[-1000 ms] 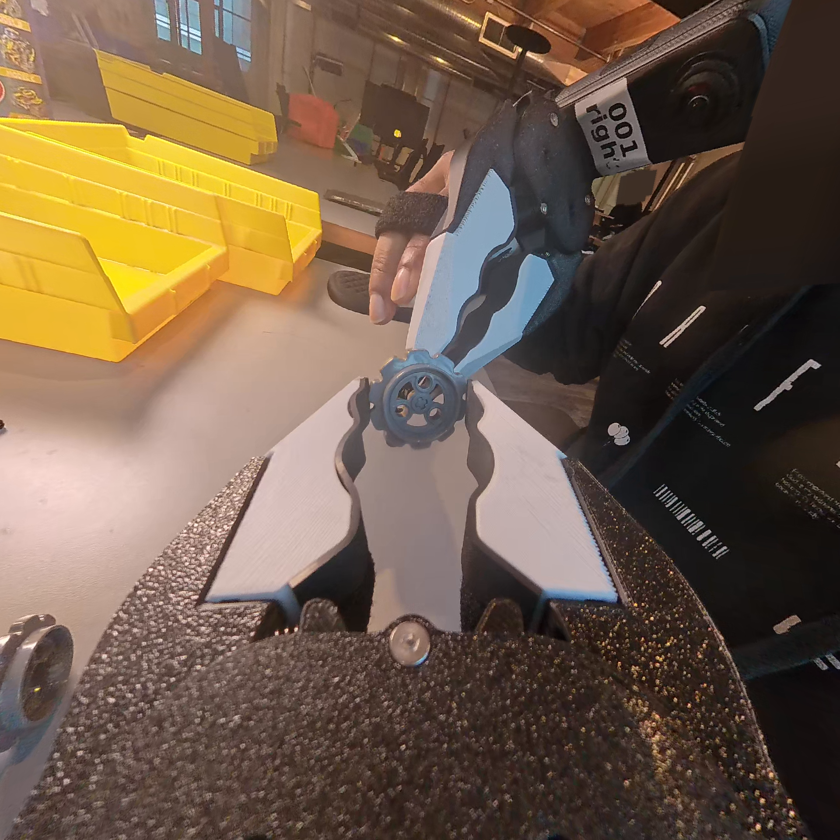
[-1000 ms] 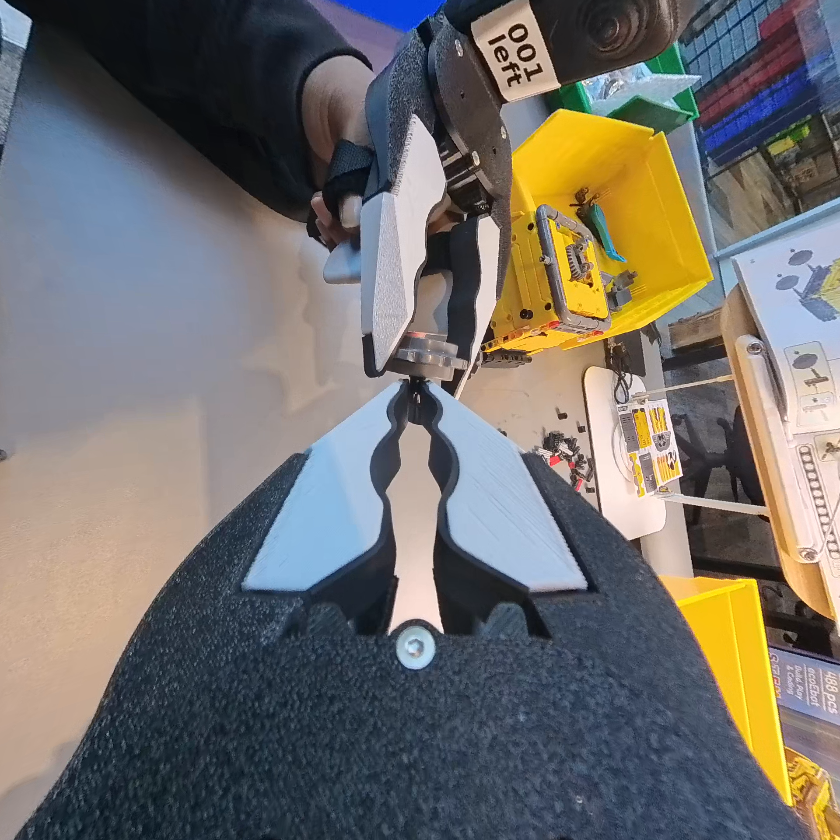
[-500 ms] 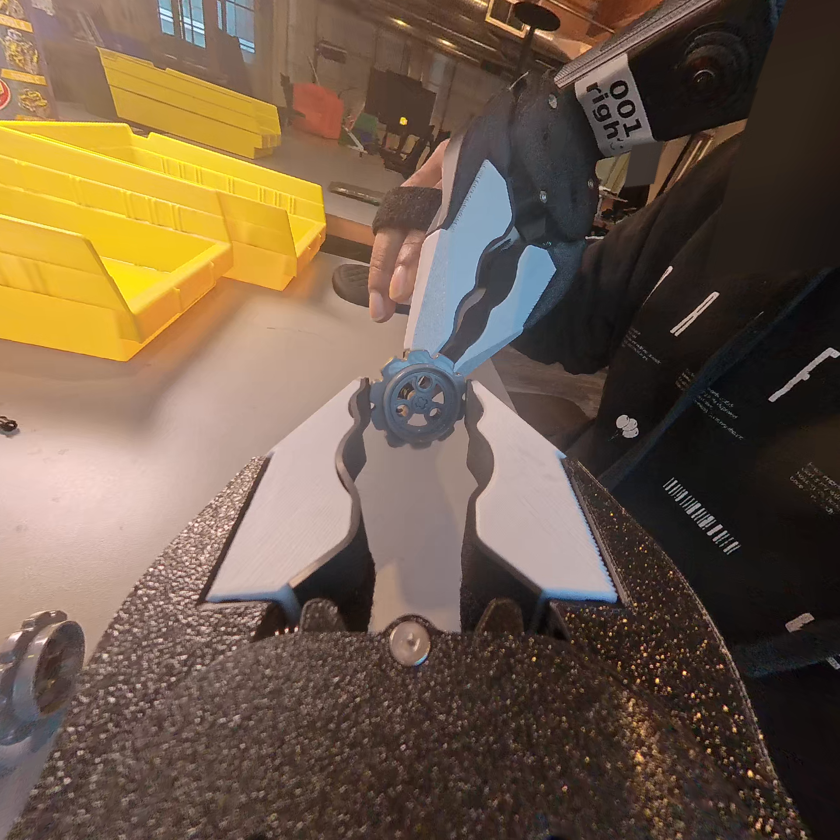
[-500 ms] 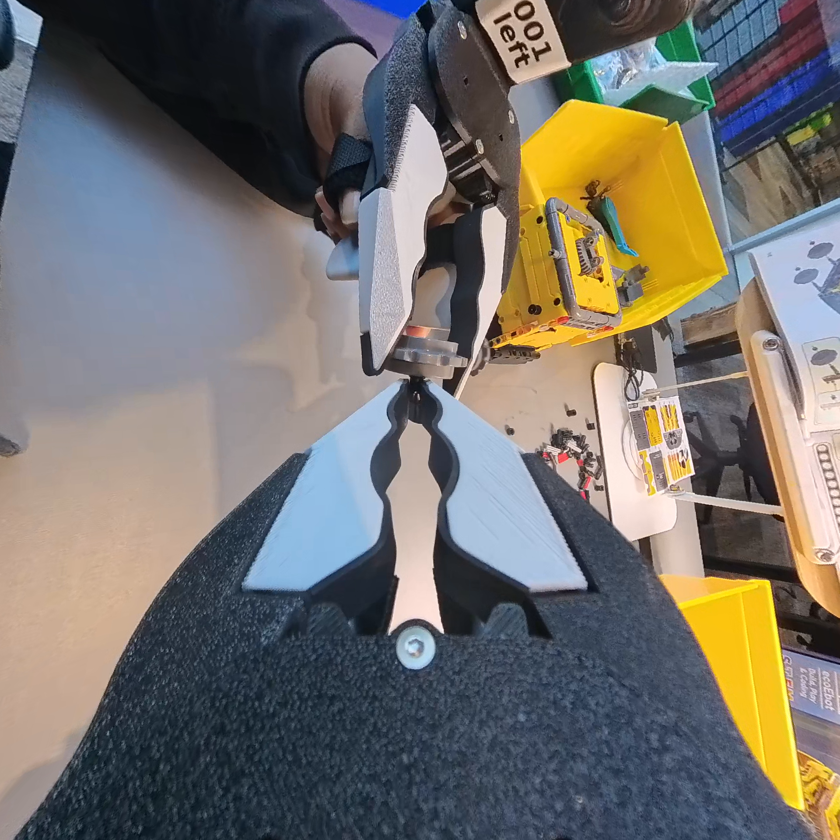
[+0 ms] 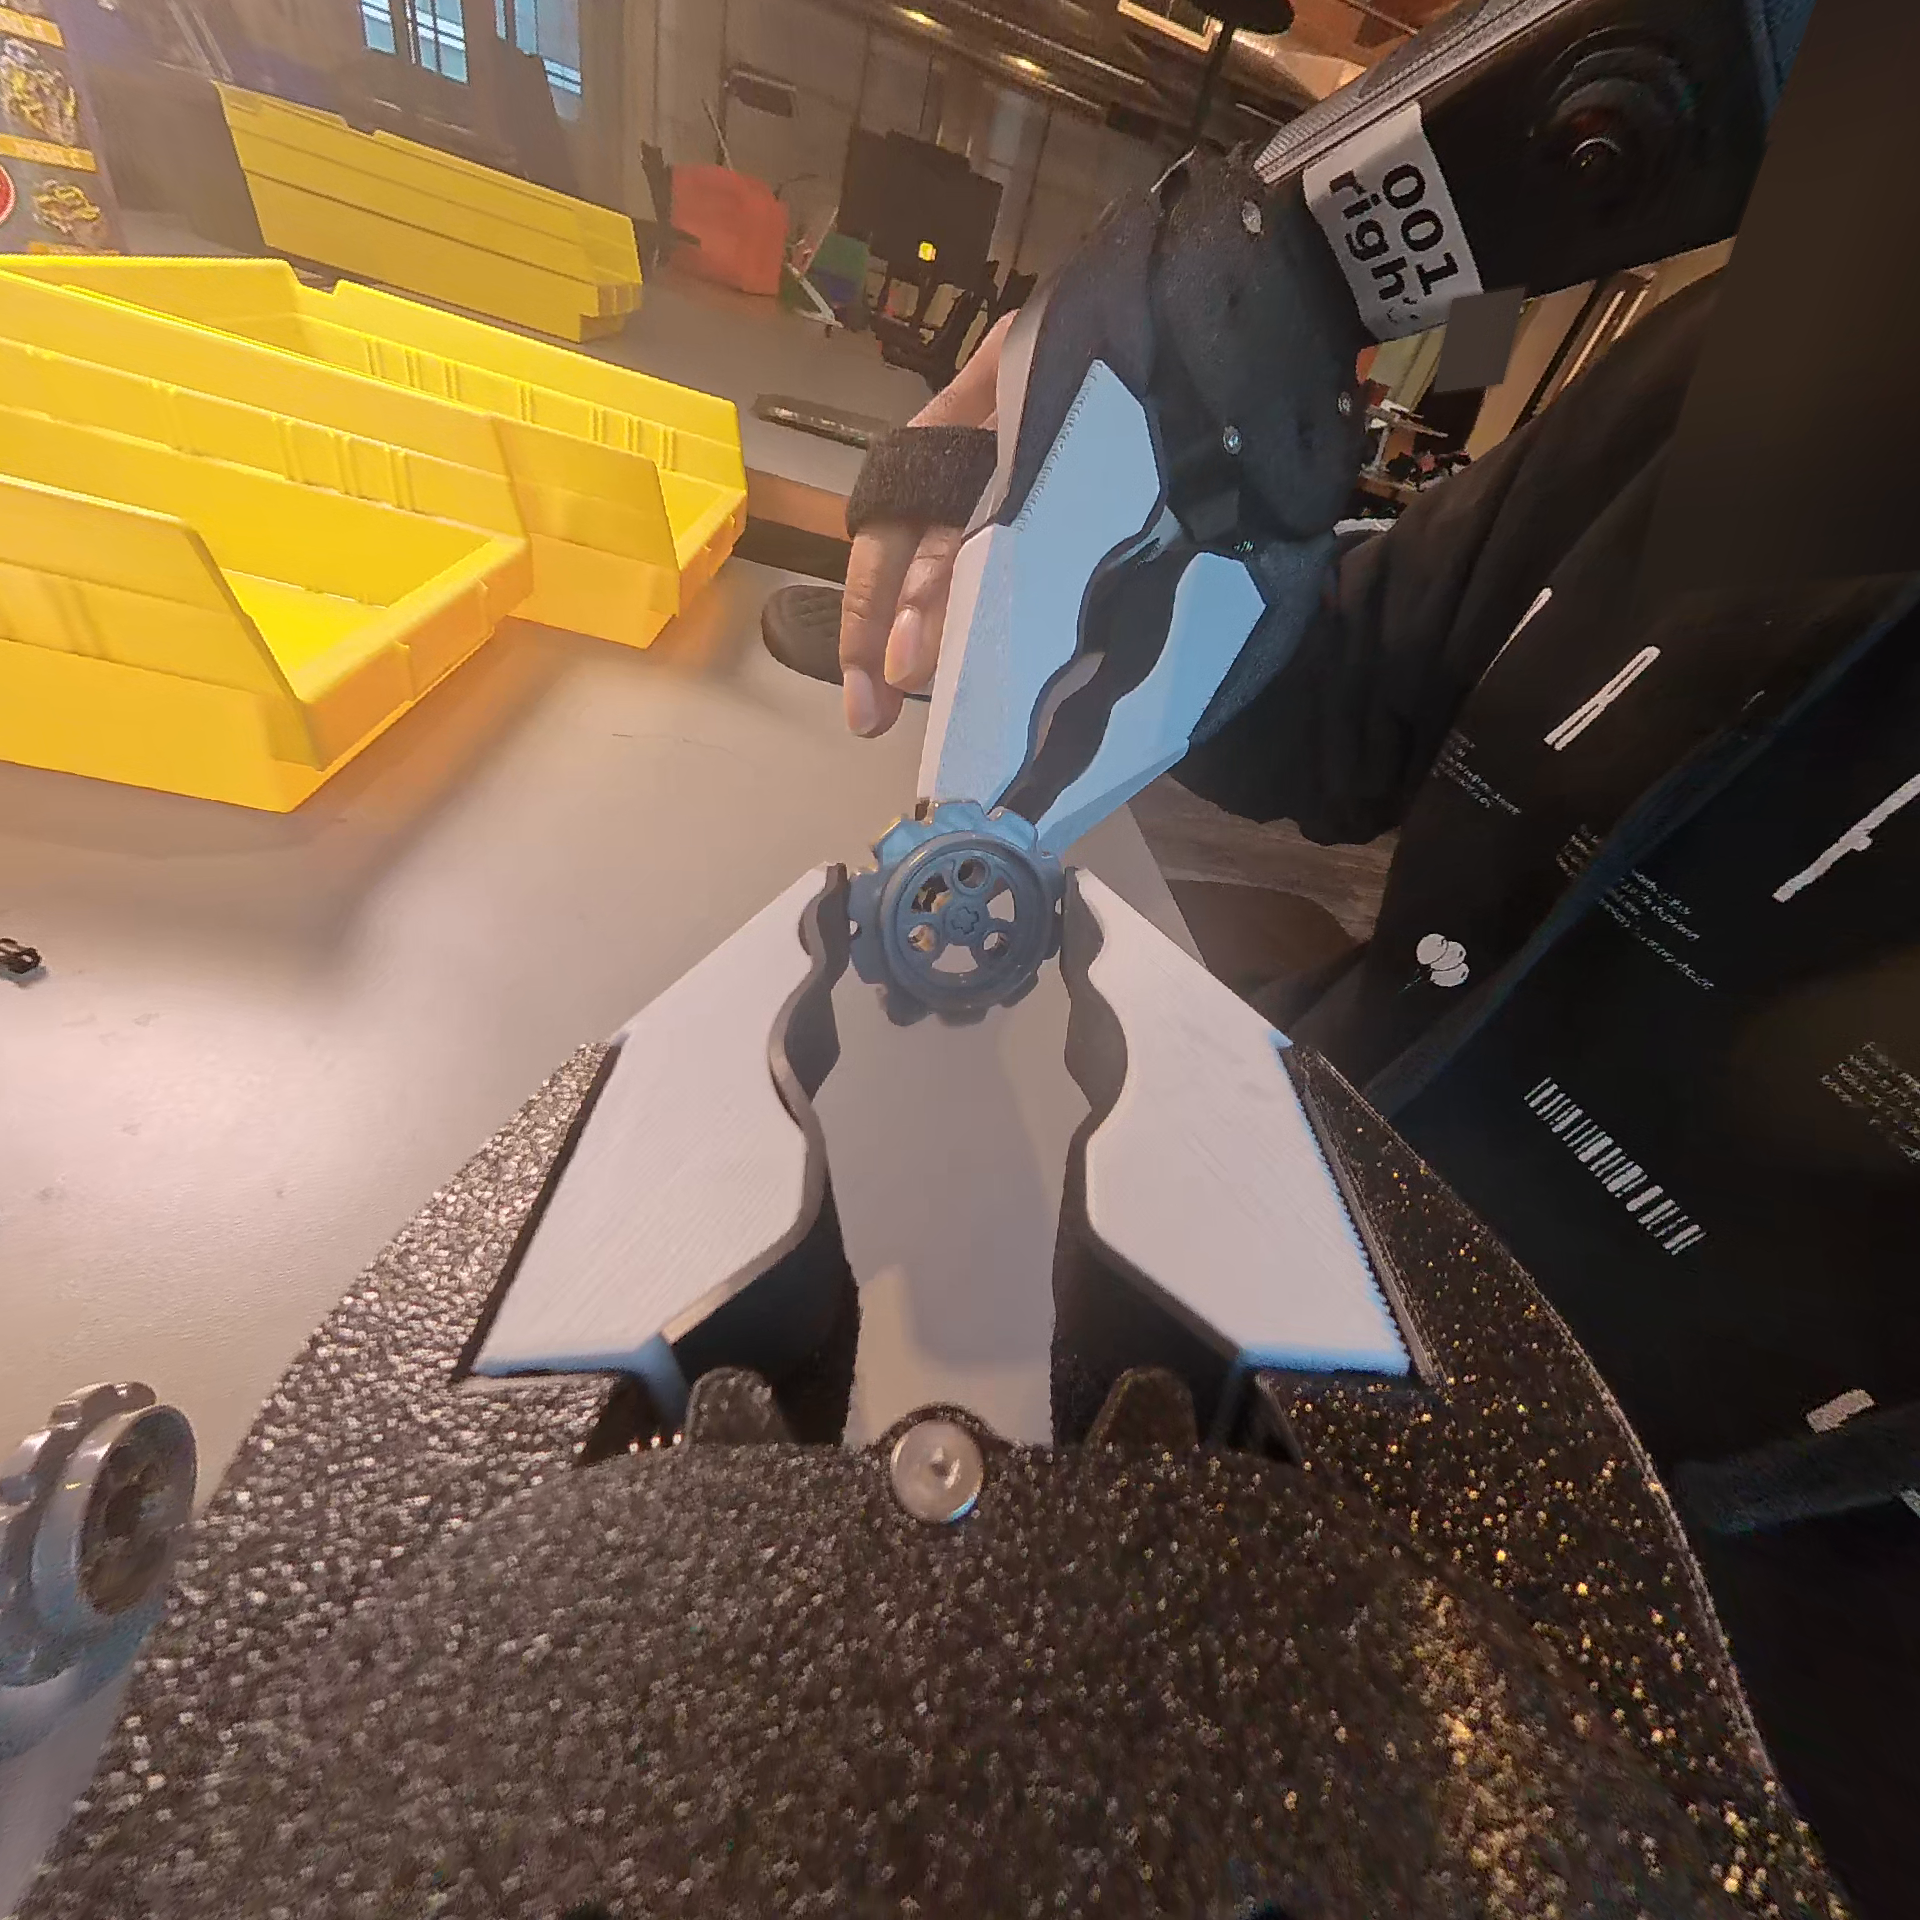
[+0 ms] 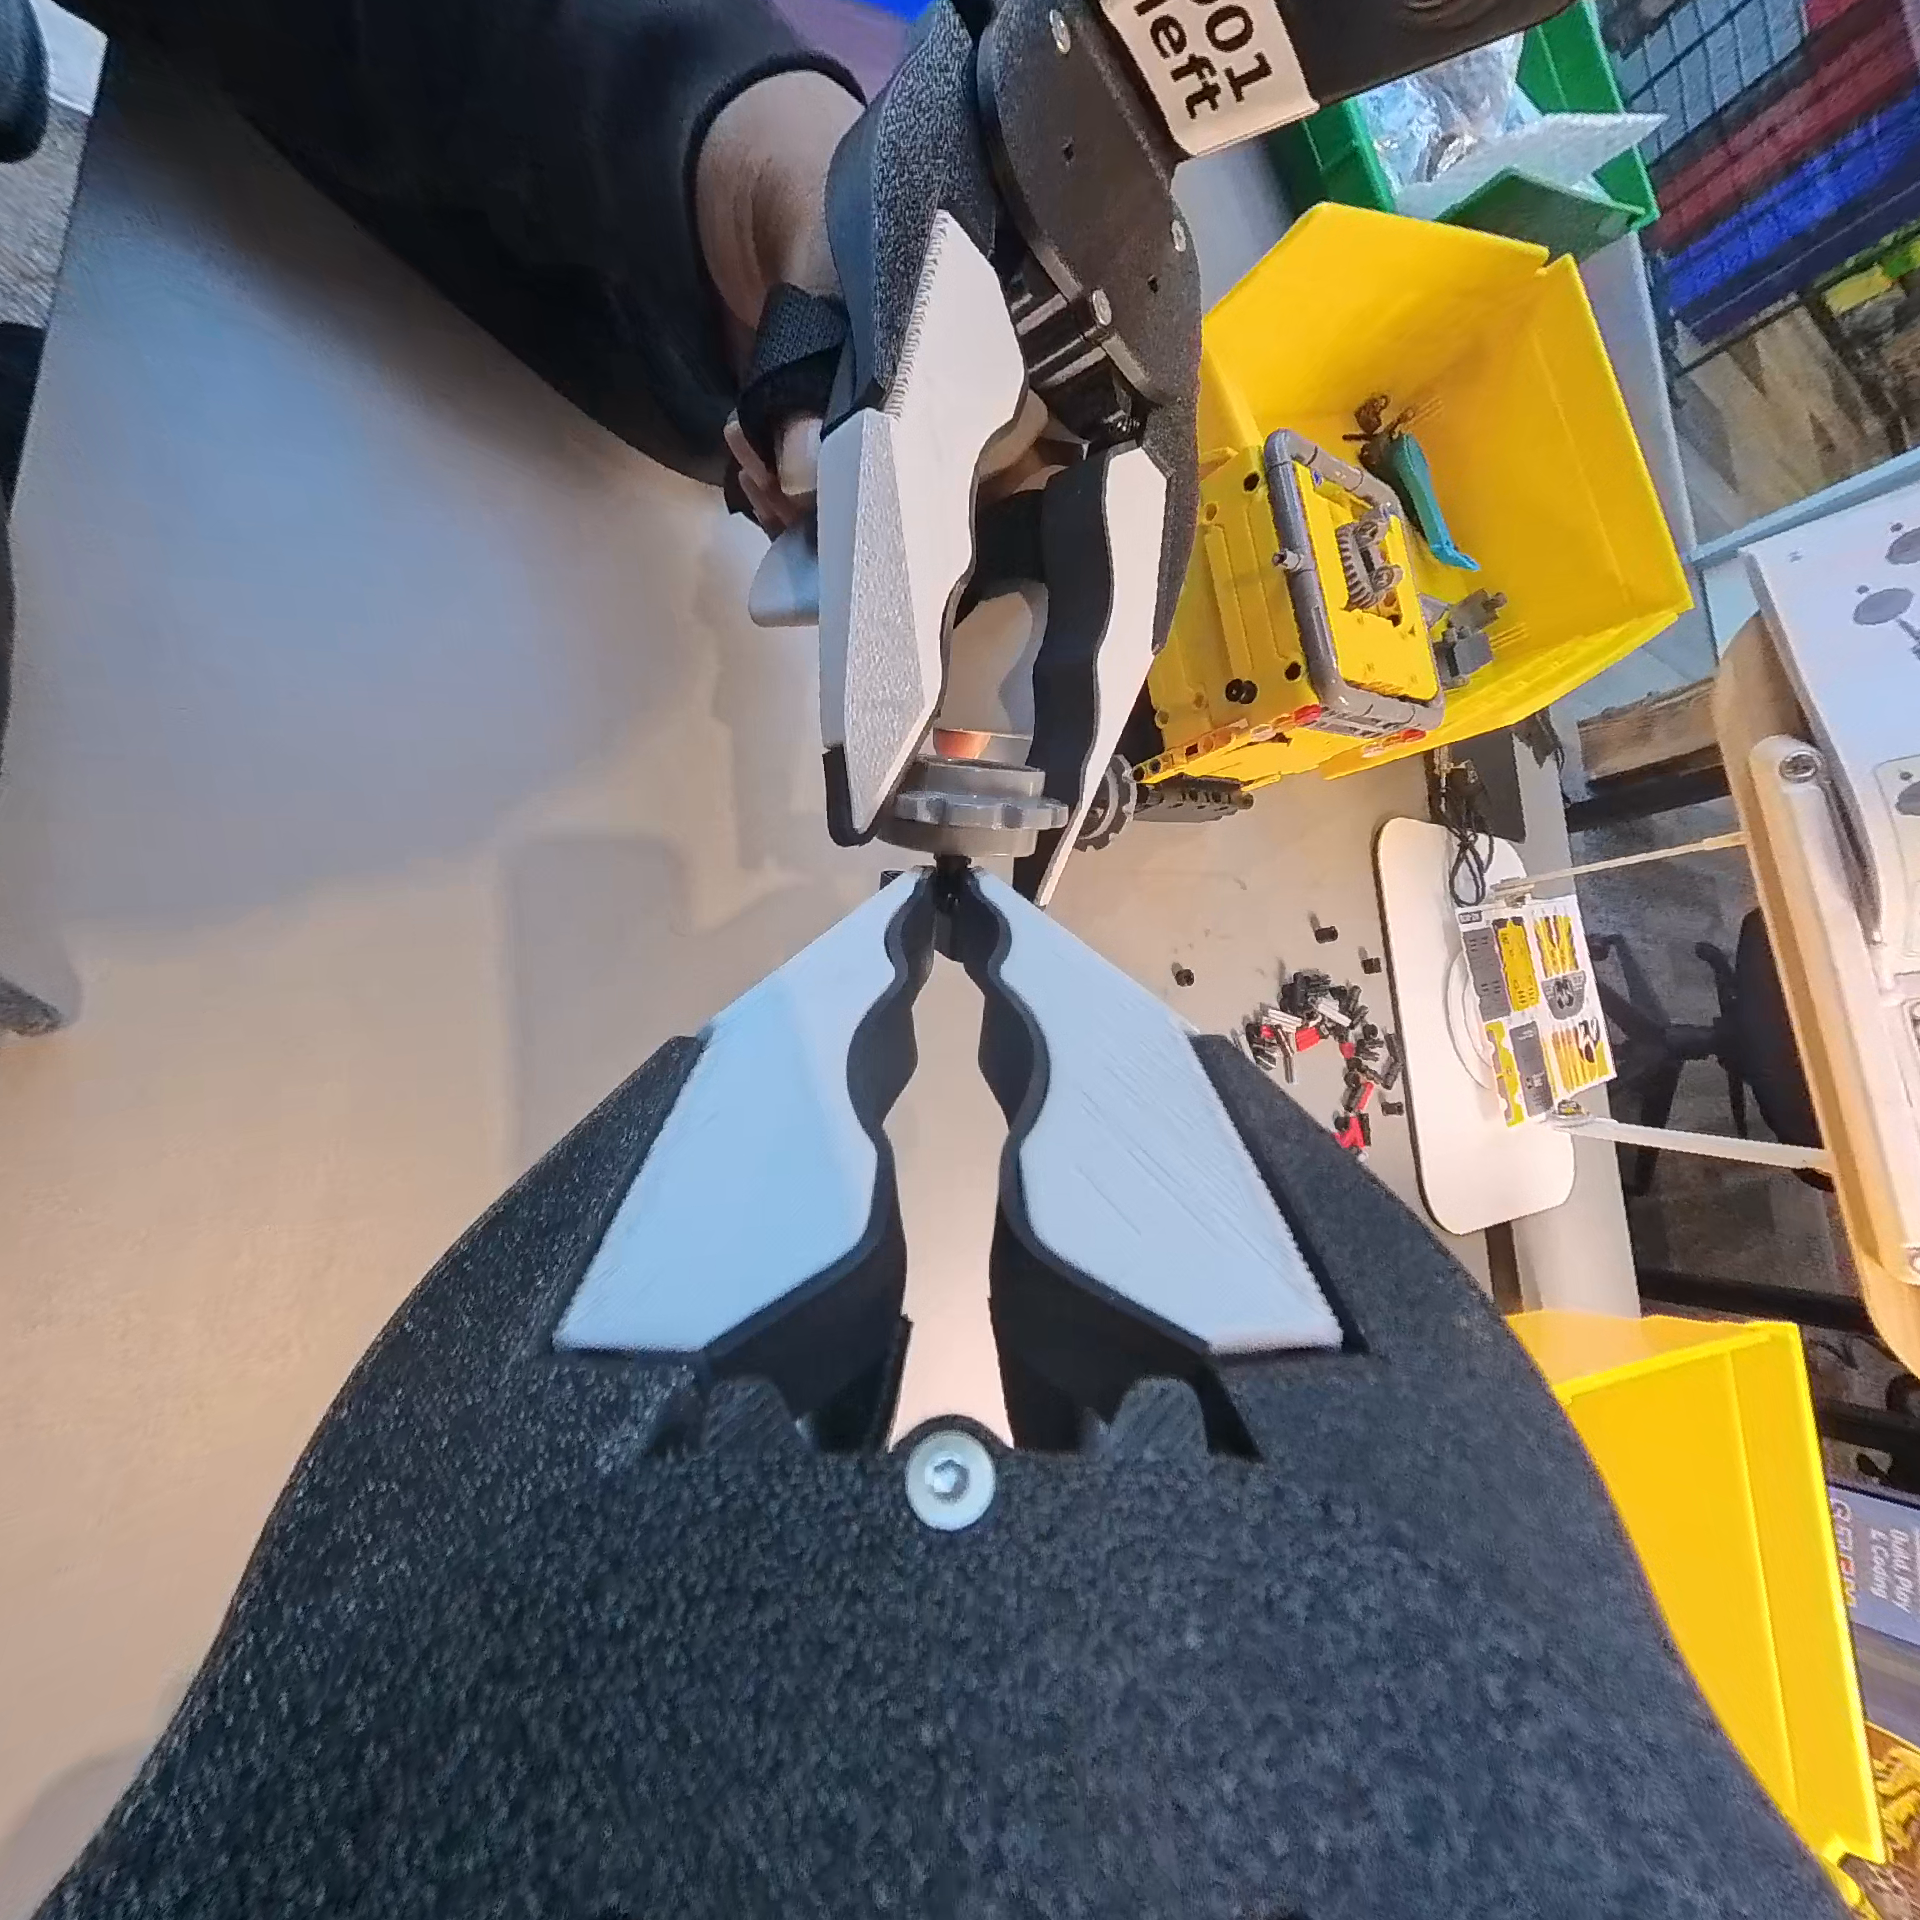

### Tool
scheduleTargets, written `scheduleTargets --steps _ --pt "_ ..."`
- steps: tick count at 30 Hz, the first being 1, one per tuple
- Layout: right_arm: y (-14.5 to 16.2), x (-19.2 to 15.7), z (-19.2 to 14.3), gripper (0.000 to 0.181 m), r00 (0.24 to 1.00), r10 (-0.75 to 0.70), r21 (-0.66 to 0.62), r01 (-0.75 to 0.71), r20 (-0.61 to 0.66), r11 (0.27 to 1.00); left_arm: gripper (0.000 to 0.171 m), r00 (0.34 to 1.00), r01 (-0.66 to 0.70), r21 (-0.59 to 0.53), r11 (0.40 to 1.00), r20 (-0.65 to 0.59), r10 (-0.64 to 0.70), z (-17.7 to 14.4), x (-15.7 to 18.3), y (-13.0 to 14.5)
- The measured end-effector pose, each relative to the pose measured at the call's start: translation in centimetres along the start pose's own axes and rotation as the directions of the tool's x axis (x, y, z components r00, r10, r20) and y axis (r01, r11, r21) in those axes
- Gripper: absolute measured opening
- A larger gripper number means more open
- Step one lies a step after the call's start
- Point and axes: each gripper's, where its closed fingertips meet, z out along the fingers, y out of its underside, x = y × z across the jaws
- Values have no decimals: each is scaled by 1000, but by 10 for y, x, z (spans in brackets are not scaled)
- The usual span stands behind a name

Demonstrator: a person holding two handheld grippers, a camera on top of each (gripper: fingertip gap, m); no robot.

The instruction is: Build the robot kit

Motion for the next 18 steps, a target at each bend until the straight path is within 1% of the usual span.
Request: scheduleTargets --steps 10,12,13,15,16,17,18 --pt "5 -1 3 4 1000 29 9 -29 3 1000 37 1000 -8 -23 1000 19 8 1 -2 5" --pt "5 2 5 5 998 60 45 -59 -15 997 37 999 -24 -29 999 46 25 1 -5 4" --pt "5 4 4 4 994 107 77 -105 -19 991 37 996 -51 -41 998 77 54 0 -8 5" --pt "10 12 -1 32 963 269 158 -266 6 951 37 984 -101 -58 993 141 108 -3 -15 4" --pt "11 14 -6 39 935 354 210 -353 35 912 37 978 -117 -60 991 166 126 -5 -17 4" --pt "11 17 -11 43 898 435 274 -436 65 857 37 966 -148 -79 986 204 162 -6 -21 5" --pt "10 19 -16 46 845 524 334 -528 109 781 37 945 -194 -109 975 245 216 -6 -25 6"
